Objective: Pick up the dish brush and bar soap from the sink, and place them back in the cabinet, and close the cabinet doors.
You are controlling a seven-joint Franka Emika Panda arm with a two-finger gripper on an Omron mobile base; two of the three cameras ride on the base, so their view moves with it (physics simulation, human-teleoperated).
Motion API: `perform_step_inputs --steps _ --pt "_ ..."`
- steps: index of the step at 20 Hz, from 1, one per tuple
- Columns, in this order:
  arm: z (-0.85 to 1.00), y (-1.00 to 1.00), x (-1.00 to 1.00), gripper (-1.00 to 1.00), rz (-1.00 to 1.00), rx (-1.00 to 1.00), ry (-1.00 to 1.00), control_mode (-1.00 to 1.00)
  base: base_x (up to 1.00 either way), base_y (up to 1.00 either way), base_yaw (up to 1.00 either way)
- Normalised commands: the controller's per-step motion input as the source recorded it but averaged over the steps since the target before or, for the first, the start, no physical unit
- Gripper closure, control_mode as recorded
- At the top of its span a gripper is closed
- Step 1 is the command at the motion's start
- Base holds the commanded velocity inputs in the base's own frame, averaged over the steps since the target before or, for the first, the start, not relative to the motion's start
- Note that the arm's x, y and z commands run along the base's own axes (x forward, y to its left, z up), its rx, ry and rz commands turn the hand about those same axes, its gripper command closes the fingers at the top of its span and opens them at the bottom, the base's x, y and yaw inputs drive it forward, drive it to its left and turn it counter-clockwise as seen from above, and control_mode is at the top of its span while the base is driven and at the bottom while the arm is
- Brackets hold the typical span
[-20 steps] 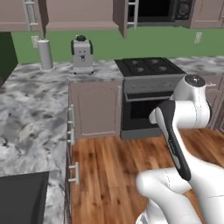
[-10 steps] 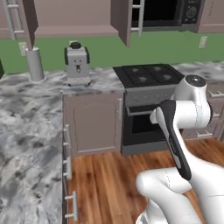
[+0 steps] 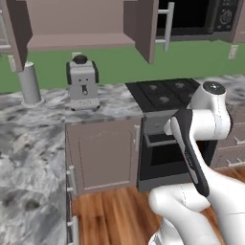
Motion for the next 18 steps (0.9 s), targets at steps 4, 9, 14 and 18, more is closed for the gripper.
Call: perform_step_inputs --steps 4,9,14,18 --pt "0.0 0.0 0.0 1.0 0.0 0.0 0.0 1.0 0.75 0.04 -0.05" --pt "0.0 0.0 0.0 1.0 0.0 0.0 0.0 1.0 0.52 0.24 -0.03" --pt "0.0 0.0 0.0 1.0 0.0 0.0 0.0 1.0 0.34 0.34 0.0" --pt "0.0 0.0 0.0 1.0 0.0 0.0 0.0 1.0 0.25 0.4 0.0"
